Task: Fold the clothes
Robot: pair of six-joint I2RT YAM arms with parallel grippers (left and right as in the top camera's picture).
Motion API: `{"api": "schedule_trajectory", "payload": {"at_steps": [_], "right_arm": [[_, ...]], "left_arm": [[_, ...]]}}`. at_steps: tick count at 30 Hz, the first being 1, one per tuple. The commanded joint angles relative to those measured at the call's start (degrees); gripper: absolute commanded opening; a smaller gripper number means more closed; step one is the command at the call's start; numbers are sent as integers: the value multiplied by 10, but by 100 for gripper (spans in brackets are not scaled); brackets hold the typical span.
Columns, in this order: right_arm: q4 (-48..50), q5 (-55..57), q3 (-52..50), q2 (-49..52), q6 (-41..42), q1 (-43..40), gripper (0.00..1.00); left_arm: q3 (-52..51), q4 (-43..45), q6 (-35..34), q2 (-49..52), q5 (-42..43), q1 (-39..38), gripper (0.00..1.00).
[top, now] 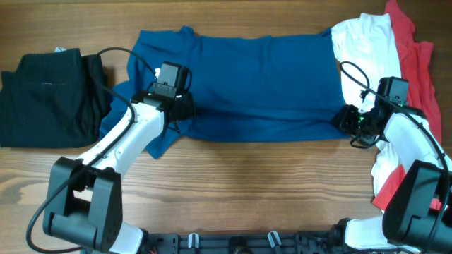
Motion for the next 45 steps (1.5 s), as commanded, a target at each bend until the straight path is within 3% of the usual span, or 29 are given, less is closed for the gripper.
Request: {"api": "schedule_trajectory", "payload": {"at_steps": [1,8,21,26,28,31,35,38,45], "right_arm": [[13,-26,0,9,-9,2,59],[40,-47,3,8,-9,2,57],[110,-77,2,8,25,2,52],[133,-77,2,9,26,2,25],[137,-77,2,9,36,2,20],[144,-76,2,9,36,2,21],[160,-64,2,9,37,2,21],[133,-114,2,8,33,2,22],[38,-122,2,8,22,2,25]], "left_arm": [[7,25,3,-8,-26,-2,4],[7,48,3,-8,-69,-2,4],[7,115,3,-8,-69,-2,4],[7,122,3,-4,-69,-2,6],[7,120,3,-3,-69,-2,7],[7,121,3,-3,-69,-2,14],[7,125,3,0,-69,-2,13],[7,116,3,5,-68,-2,12],[7,-19,1,5,-34,-2,18]]}}
